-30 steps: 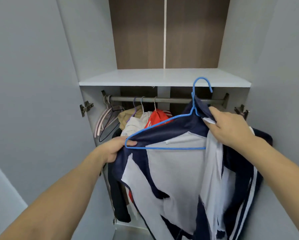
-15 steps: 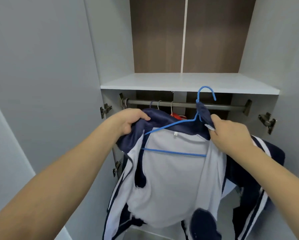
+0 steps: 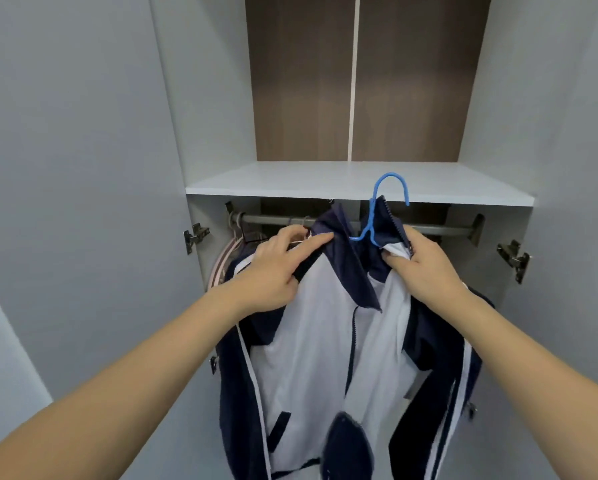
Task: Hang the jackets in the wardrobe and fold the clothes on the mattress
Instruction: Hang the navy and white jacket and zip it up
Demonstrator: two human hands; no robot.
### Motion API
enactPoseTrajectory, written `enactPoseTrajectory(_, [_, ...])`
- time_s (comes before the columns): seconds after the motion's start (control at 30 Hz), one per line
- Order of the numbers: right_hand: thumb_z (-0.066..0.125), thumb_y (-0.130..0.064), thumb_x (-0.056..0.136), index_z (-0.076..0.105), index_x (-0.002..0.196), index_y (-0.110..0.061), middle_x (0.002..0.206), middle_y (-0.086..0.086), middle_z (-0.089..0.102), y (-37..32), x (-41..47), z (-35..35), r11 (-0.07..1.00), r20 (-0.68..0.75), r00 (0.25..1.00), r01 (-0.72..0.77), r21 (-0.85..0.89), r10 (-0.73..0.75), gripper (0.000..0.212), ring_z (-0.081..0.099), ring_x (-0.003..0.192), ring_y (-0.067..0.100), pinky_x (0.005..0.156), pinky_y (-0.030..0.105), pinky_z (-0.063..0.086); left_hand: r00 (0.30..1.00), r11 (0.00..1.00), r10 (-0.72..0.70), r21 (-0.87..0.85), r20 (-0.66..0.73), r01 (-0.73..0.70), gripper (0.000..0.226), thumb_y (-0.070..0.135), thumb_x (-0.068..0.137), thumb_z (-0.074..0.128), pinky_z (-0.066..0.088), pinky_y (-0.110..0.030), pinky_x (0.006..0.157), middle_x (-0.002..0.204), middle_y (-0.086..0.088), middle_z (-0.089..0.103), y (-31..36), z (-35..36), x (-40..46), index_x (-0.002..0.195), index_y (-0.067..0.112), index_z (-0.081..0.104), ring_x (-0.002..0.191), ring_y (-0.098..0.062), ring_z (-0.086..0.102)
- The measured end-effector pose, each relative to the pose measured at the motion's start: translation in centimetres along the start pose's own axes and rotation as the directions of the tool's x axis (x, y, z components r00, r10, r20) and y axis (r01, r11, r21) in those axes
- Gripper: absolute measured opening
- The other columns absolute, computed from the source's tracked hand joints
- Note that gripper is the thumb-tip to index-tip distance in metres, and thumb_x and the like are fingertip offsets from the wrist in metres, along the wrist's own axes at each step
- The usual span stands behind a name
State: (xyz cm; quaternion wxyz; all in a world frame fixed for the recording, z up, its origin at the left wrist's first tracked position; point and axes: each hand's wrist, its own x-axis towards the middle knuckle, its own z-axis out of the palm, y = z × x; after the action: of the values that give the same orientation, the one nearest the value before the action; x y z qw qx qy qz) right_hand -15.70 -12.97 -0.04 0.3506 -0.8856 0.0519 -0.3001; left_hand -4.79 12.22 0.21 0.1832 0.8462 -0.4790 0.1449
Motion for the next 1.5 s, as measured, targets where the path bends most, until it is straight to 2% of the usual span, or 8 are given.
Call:
enactPoseTrajectory(0.17, [0.056,-0.025,0.09,0.05,0.102,-0.024,0.087,0.002,0.065,1.1,0.0,1.8,0.987,0.046,0.999,0.003,-0.162,0.005,0.014,0.061,0.079,0.028,0.072,0.042,0.051,0.983,0.989,-0.143,-0.059,-0.115,0.137,0.021,0.029,0.101,0.046,0.049,-0.04,0.069,0.102,-0.005,0.066,0.0,2.4,0.9,0.12,0.019,0.045,0.088,-0.031,0.063])
enactPoseTrajectory(0.33, [0.057,-0.011,0.094,0.058,0.1,-0.009,0.101,0.004,0.05,3.2,-0.1,4.3,0.982,-0.067,0.997,0.025,-0.188,-0.039,0.007,0.047,0.097,0.024,0.083,0.035,0.042,0.973,0.977,-0.162,-0.166,-0.164,0.135,0.013,0.026,0.099,0.05,0.049,-0.04,0.072,0.095,0.001,0.066,1.7,3.7,2.2,0.11,0.021,0.053,0.088,-0.025,0.06])
enactPoseTrajectory(0.47, [0.059,-0.002,0.089,0.063,0.112,-0.015,0.114,0.003,0.041,4.8,-1.4,6.4,0.978,-0.202,0.979,-0.051,-0.203,0.009,0.026,0.036,0.106,0.02,0.089,0.024,0.035,0.906,0.891,-0.411,-0.254,-0.099,0.376,0.008,0.033,0.095,0.054,0.034,-0.03,0.055,0.076,0.005,0.058,1.6,6.3,2.7,0.092,0.03,0.048,0.072,-0.02,0.055])
enactPoseTrajectory(0.6, [0.056,-0.019,0.095,0.068,0.099,-0.016,0.094,0.003,0.064,6.0,-1.0,7.4,0.971,-0.031,0.971,-0.233,0.06,0.235,0.013,0.059,0.087,0.022,0.079,0.035,0.049,0.844,0.745,-0.53,-0.433,0.075,0.507,0.01,0.027,0.095,0.052,0.033,-0.022,0.052,0.073,0.008,0.057,0.7,9.0,3.3,0.086,0.027,0.048,0.063,-0.01,0.05])
enactPoseTrajectory(0.77, [0.047,-0.015,0.097,0.063,0.089,-0.01,0.084,0.008,0.064,7.7,1.8,9.0,0.934,0.027,0.936,-0.353,0.049,0.352,0.02,0.058,0.078,0.025,0.07,0.036,0.048,0.823,0.725,-0.567,-0.446,0.047,0.525,0.017,0.026,0.093,0.053,0.035,-0.007,0.044,0.072,0.017,0.053,-0.1,11.2,6.2,0.077,0.031,0.048,0.063,0.001,0.051])
enactPoseTrajectory(1.07, [0.044,-0.005,0.095,0.057,0.095,-0.019,0.075,-0.002,0.058,12.0,10.7,11.5,0.925,-0.02,0.925,-0.38,0.014,0.38,0.019,0.056,0.056,0.009,0.043,0.016,0.039,0.767,0.552,-0.611,-0.589,0.196,0.59,0.015,0.008,0.091,0.049,0.046,-0.031,0.068,0.094,-0.01,0.064,-3.9,14.3,15.8,0.104,0.016,0.053,0.085,-0.027,0.062])
enactPoseTrajectory(1.33, [0.046,-0.009,0.099,0.06,0.106,-0.005,0.099,0.012,0.062,17.5,15.9,14.2,0.917,-0.073,0.914,-0.4,0.004,0.399,0.016,0.059,0.087,0.027,0.074,0.035,0.046,0.737,0.577,-0.64,-0.497,0.217,0.648,0.03,0.011,0.094,0.05,0.045,-0.028,0.06,0.101,-0.005,0.06,-7.2,17.2,23.1,0.123,0.008,0.052,0.085,-0.025,0.058])
enactPoseTrajectory(1.5, [0.05,-0.011,0.098,0.06,0.114,-0.004,0.106,0.013,0.064,23.3,16.1,17.0,0.9,-0.058,0.899,-0.436,-0.021,0.434,0.02,0.06,0.094,0.029,0.079,0.038,0.051,0.784,0.629,-0.593,-0.501,0.185,0.594,0.026,0.009,0.09,0.05,0.051,-0.038,0.082,0.106,-0.013,0.065,-8.9,22.9,23.1,0.115,0.007,0.057,0.102,-0.035,0.062])
